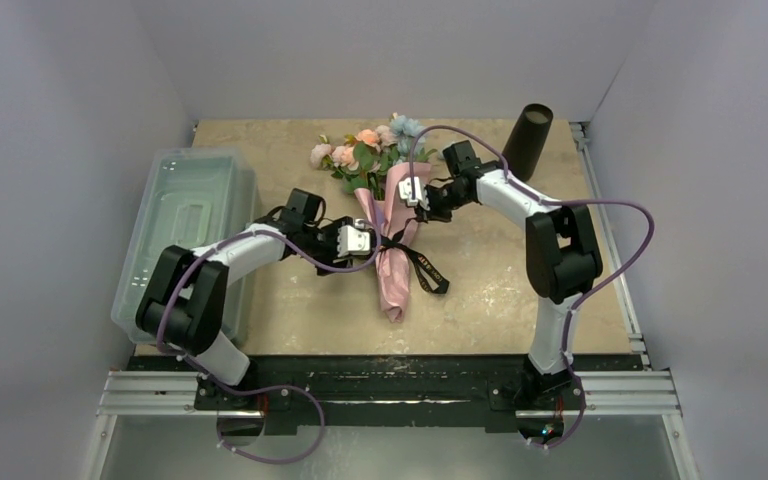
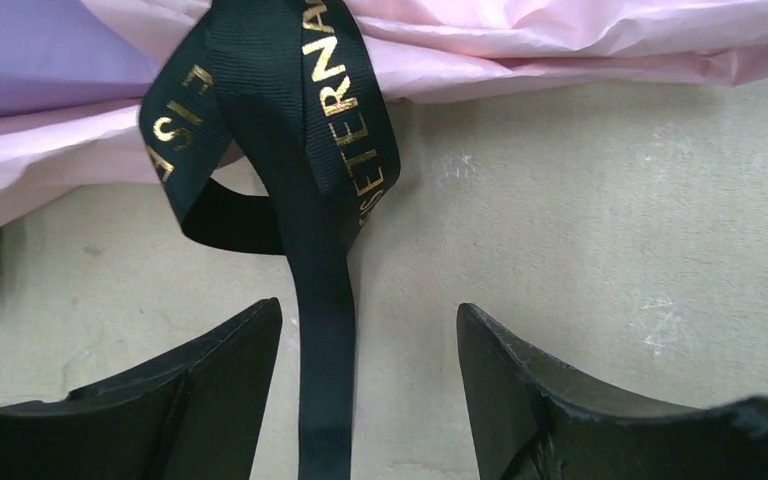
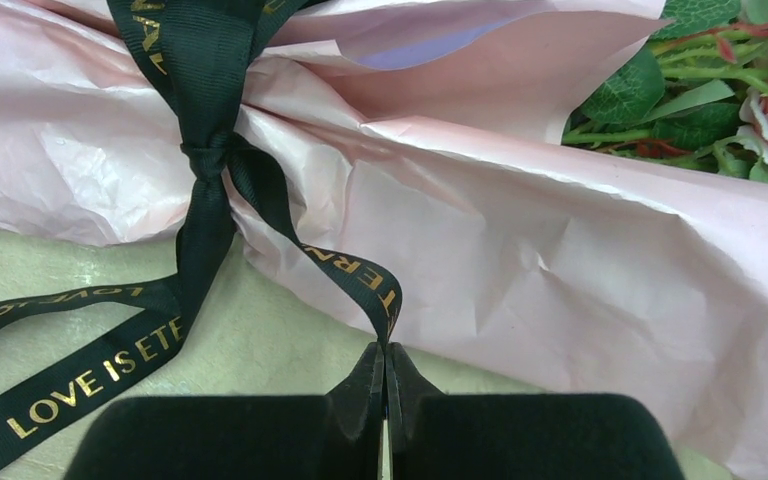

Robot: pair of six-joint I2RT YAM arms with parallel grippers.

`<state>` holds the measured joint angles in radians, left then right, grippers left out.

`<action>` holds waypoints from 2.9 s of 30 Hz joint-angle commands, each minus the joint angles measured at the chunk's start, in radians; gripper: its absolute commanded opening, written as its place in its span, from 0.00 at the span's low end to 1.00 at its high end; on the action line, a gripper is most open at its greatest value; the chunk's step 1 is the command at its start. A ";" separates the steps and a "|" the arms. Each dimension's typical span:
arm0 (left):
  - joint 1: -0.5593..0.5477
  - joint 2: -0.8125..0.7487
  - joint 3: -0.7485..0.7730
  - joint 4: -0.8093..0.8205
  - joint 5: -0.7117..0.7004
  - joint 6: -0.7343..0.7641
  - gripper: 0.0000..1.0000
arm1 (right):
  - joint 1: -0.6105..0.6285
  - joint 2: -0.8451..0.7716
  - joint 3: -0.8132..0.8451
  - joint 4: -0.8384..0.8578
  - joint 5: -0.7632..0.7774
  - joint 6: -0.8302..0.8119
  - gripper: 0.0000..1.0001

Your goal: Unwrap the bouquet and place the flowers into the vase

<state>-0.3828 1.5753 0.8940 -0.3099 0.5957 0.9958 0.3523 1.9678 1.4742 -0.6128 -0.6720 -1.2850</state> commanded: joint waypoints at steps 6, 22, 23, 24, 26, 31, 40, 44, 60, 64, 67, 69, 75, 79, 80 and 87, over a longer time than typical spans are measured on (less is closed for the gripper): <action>-0.031 0.109 0.015 0.134 -0.027 0.040 0.59 | -0.013 -0.039 -0.024 0.016 -0.032 0.031 0.00; -0.038 0.097 0.066 0.047 -0.118 0.001 0.00 | -0.048 -0.072 -0.022 -0.011 -0.019 0.022 0.00; -0.036 0.078 0.064 0.040 -0.120 -0.006 0.00 | -0.051 -0.075 -0.021 -0.016 -0.017 0.019 0.00; -0.034 0.066 0.066 0.022 -0.123 -0.012 0.00 | -0.054 -0.080 -0.021 -0.021 -0.016 0.016 0.00; -0.028 0.041 0.067 0.000 -0.123 -0.018 0.00 | -0.061 -0.087 -0.023 -0.027 -0.013 0.009 0.00; -0.004 0.008 0.061 -0.035 -0.133 -0.004 0.00 | -0.068 -0.095 -0.032 -0.034 -0.009 -0.002 0.00; 0.026 -0.031 0.085 -0.074 -0.150 -0.031 0.00 | -0.086 -0.127 -0.033 -0.058 0.000 -0.006 0.00; 0.043 -0.042 0.086 -0.096 -0.172 -0.031 0.00 | -0.105 -0.142 -0.041 -0.072 0.007 -0.022 0.00; 0.140 -0.080 0.162 -0.206 -0.200 0.012 0.00 | -0.189 -0.209 -0.056 -0.130 0.043 -0.071 0.00; 0.157 -0.082 0.246 -0.208 -0.203 -0.046 0.00 | -0.199 -0.219 -0.052 -0.143 0.050 -0.076 0.00; 0.164 -0.083 0.309 -0.208 -0.204 -0.084 0.00 | -0.204 -0.224 -0.052 -0.154 0.058 -0.087 0.00; 0.169 -0.084 0.340 -0.207 -0.208 -0.099 0.00 | -0.208 -0.230 -0.054 -0.154 0.064 -0.091 0.00; 0.186 -0.092 0.394 -0.196 -0.234 -0.101 0.00 | -0.215 -0.248 -0.046 -0.162 0.085 -0.092 0.00; 0.205 -0.093 0.440 -0.195 -0.226 -0.130 0.00 | -0.230 -0.274 -0.028 -0.180 0.087 -0.082 0.00; 0.209 -0.095 0.451 -0.194 -0.224 -0.137 0.00 | -0.235 -0.281 -0.024 -0.185 0.085 -0.078 0.00; 0.231 -0.105 0.507 -0.159 -0.218 -0.211 0.00 | -0.263 -0.349 -0.020 -0.160 0.064 -0.020 0.00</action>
<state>-0.1684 1.5173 1.3460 -0.5159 0.3660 0.8474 0.1040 1.6894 1.4200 -0.7860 -0.5922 -1.3533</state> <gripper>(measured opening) 0.003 0.005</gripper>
